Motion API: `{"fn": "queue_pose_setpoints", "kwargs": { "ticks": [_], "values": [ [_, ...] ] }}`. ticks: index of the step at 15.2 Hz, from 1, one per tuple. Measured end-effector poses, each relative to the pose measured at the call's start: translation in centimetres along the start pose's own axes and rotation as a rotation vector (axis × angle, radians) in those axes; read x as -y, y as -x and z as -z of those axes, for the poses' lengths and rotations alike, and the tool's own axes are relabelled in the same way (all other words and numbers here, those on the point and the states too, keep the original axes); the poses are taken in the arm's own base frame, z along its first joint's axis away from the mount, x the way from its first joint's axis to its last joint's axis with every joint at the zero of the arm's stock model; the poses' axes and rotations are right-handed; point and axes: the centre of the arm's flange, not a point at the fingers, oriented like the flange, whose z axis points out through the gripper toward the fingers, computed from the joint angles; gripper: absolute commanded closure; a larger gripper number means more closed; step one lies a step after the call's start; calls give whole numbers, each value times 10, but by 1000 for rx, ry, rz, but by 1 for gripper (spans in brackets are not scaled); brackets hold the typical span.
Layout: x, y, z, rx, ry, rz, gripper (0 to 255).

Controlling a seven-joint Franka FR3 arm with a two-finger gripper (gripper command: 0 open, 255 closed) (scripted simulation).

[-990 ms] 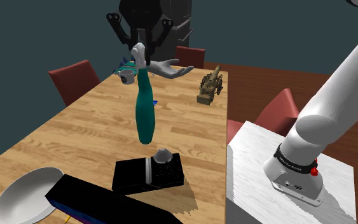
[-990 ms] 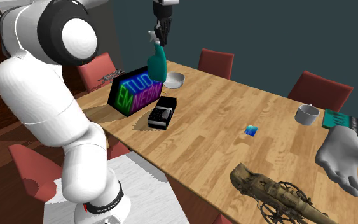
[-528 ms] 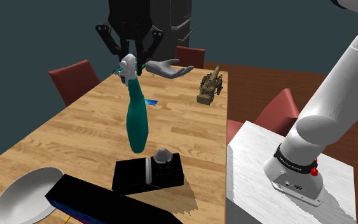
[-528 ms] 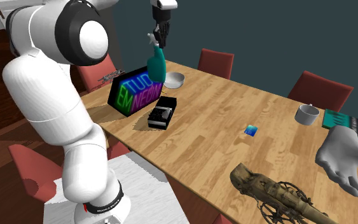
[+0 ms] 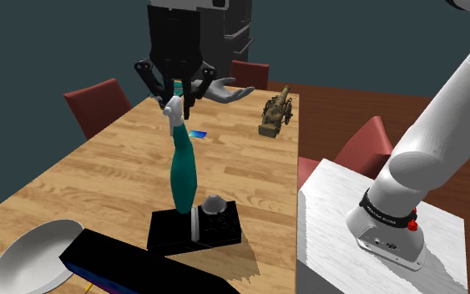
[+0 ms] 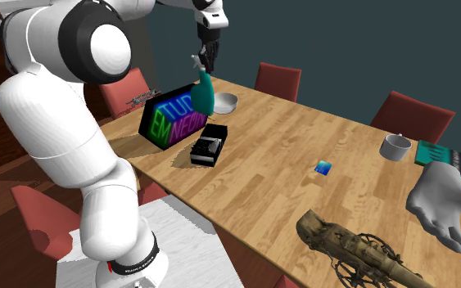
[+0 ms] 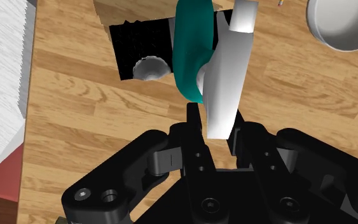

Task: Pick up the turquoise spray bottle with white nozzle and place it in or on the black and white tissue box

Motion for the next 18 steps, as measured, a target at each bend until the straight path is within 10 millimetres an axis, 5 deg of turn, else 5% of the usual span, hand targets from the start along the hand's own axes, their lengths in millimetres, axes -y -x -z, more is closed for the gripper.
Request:
{"fn": "queue_pose_setpoints", "kwargs": {
  "ticks": [18],
  "values": [
    [-7, -6, -88, 0, 0, 0, 255]
  ]
}}
